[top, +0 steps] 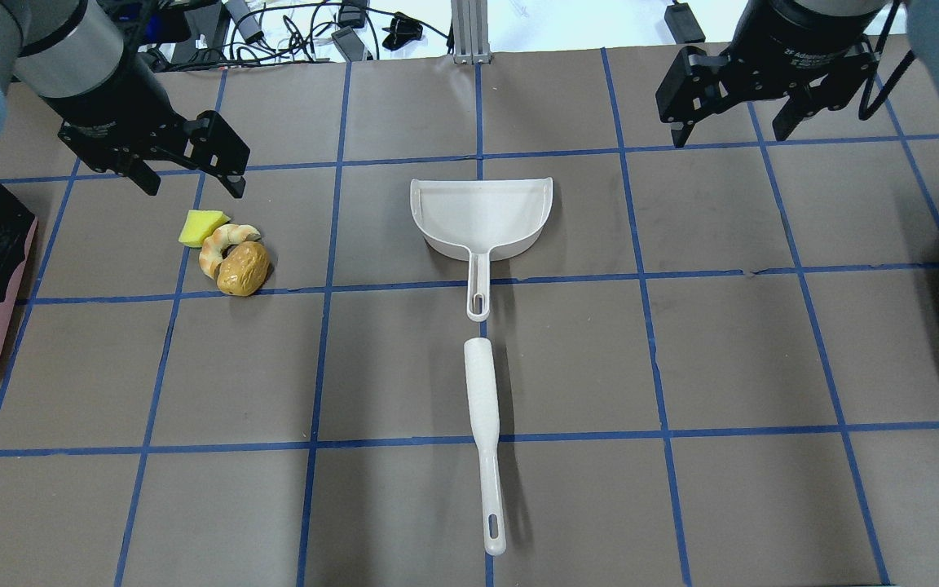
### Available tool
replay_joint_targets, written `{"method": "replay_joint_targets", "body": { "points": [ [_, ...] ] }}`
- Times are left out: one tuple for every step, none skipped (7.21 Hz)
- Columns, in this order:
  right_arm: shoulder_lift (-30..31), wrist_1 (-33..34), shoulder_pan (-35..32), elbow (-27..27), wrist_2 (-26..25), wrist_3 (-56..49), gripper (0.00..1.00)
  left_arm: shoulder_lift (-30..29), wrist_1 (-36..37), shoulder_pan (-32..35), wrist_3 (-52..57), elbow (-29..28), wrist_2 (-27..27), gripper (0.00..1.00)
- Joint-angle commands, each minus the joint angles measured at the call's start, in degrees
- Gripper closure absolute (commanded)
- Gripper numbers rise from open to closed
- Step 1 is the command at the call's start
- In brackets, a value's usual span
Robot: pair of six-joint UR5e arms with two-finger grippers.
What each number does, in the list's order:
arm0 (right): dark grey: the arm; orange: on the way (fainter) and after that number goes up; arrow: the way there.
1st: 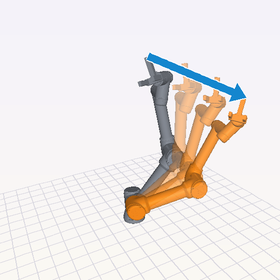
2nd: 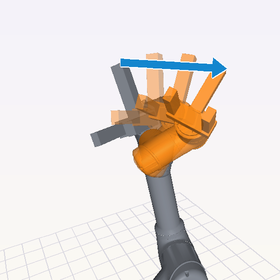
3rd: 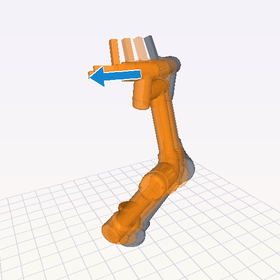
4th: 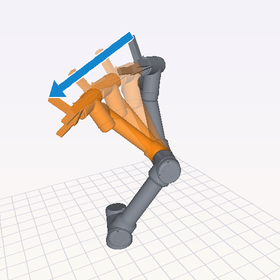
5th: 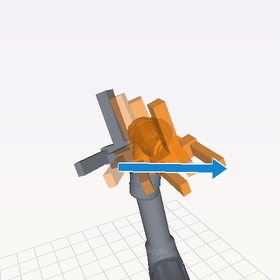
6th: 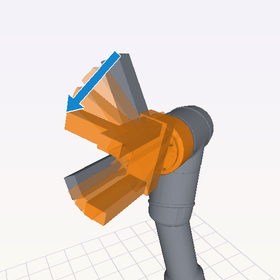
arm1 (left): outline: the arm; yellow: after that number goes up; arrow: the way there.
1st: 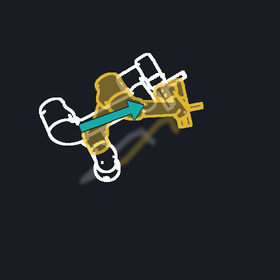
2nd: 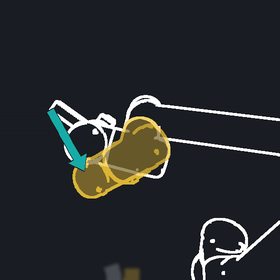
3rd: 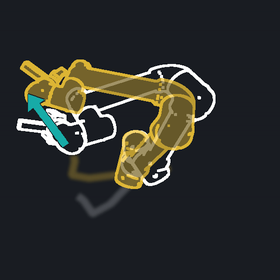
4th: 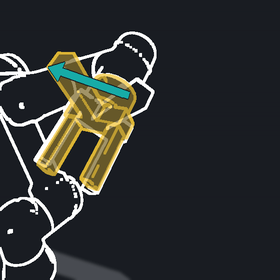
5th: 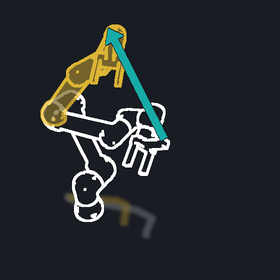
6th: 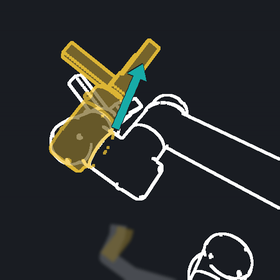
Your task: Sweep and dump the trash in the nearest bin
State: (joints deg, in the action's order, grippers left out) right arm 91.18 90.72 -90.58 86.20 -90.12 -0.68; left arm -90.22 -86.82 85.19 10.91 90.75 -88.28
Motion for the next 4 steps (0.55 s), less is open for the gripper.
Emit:
{"method": "replay_joint_targets", "body": {
  "points": [
    [0.23,-0.99,-0.12,1.77,-0.5,0.5,0.0,-1.09,1.21,-1.16,0.96,-0.22,0.12,0.0],
    [0.14,-0.99,-0.38,2.39,0.29,0.51,0.0,-1.97,1.47,-1.6,0.09,-0.66,-0.57,0.0],
    [0.14,-0.9,-1.77,3.35,0.38,1.55,0.0,-3.63,4.35,-1.52,-0.18,-1.8,-0.75,0.0],
    [0.14,-0.9,-4.22,5.1,-0.31,3.22,0.0,-6.17,4.64,-1.08,-0.27,-4.24,-0.76,0.0]
  ]
}}
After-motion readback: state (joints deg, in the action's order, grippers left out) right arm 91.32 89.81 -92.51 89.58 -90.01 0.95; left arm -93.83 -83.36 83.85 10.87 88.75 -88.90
